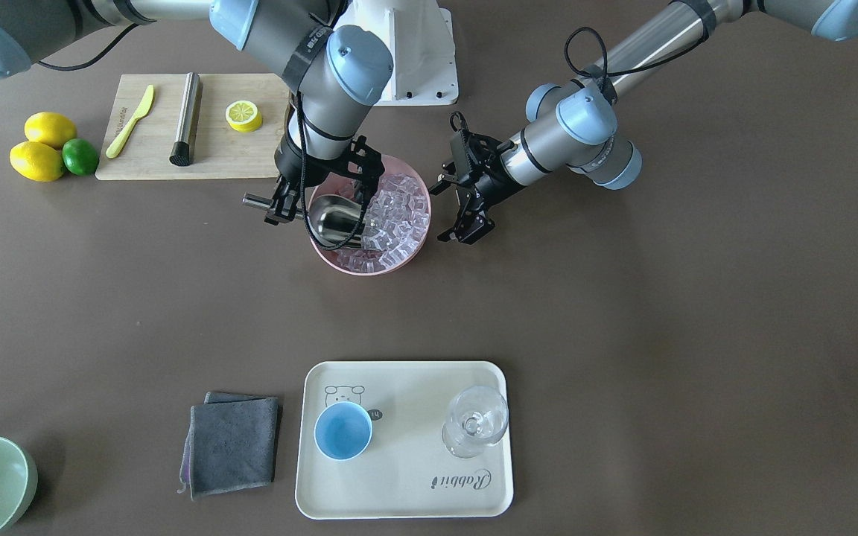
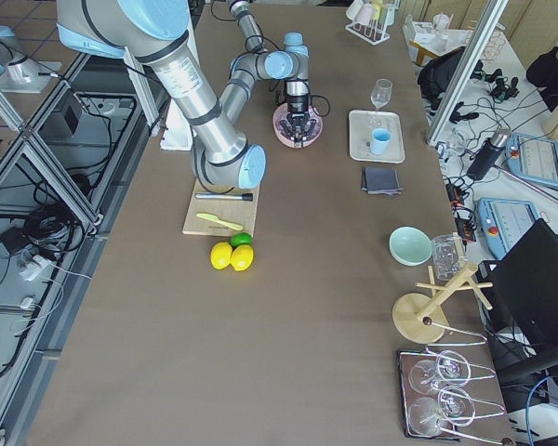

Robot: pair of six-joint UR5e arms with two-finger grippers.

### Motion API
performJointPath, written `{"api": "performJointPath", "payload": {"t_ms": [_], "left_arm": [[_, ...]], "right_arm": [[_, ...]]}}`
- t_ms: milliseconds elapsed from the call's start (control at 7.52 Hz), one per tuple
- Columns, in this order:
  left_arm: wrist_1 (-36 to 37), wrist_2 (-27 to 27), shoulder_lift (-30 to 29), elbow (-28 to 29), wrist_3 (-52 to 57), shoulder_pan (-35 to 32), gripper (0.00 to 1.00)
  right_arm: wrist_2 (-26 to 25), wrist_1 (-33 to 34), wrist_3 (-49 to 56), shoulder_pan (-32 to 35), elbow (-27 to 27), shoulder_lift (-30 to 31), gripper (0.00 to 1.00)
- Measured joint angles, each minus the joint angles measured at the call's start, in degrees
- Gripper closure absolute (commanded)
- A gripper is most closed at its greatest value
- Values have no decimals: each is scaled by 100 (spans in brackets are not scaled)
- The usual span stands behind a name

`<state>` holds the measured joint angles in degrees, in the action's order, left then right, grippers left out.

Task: Put ice in cup with scoop
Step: 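Drag the scoop through the ice cubes with the right gripper, scooping ice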

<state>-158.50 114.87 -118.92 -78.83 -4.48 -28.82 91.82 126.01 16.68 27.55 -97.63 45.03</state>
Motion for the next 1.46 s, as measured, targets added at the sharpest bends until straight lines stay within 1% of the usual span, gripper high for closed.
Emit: {"api": "performJointPath", "payload": {"t_ms": [266, 399, 1197, 1463], "left_arm": [[10, 0, 0, 3, 0, 11, 2], [12, -4, 0, 4, 0, 14, 2], [19, -11, 2, 9, 0, 36, 2], [21, -42, -1, 5, 0, 49, 2]], "right_arm": [[39, -504, -304, 0, -182, 199, 100], [45, -637, -423, -1, -319, 295, 100], [192, -878, -534, 1, -1162, 745, 100], [249, -1407, -634, -9, -1312, 966, 100]]}}
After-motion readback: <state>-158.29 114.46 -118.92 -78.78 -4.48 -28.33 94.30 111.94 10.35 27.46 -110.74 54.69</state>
